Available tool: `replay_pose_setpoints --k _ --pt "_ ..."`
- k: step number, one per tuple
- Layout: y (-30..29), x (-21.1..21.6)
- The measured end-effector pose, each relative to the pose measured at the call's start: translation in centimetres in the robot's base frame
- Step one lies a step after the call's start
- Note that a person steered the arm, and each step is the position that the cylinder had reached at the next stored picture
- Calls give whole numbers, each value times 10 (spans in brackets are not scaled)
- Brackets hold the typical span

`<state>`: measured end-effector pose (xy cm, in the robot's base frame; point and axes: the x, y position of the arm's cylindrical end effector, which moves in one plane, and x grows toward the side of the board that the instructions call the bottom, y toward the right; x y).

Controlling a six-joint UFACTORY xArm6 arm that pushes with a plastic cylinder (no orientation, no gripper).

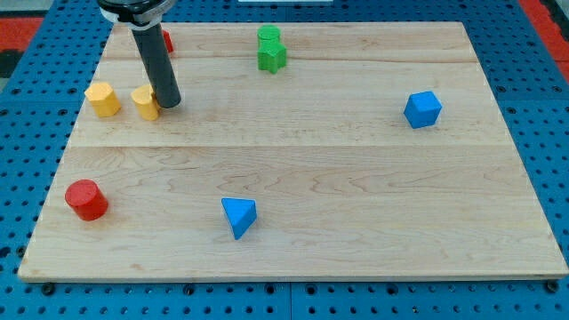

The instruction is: Slide the red circle towards the top left

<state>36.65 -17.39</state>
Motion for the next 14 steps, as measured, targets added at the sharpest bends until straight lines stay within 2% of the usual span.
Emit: replay_pose_setpoints --k 1,2,3,6,7,8,10,11,12,13,14 --pt "-15 5" --pt "13 -29" --pt "13 -37" --pt "16 -35" --pt "61 -21" --pt "69 22" --pt "2 194" --pt "-53 215" --pt "-61 168" --pt "-10 129" --pt "-23 150"
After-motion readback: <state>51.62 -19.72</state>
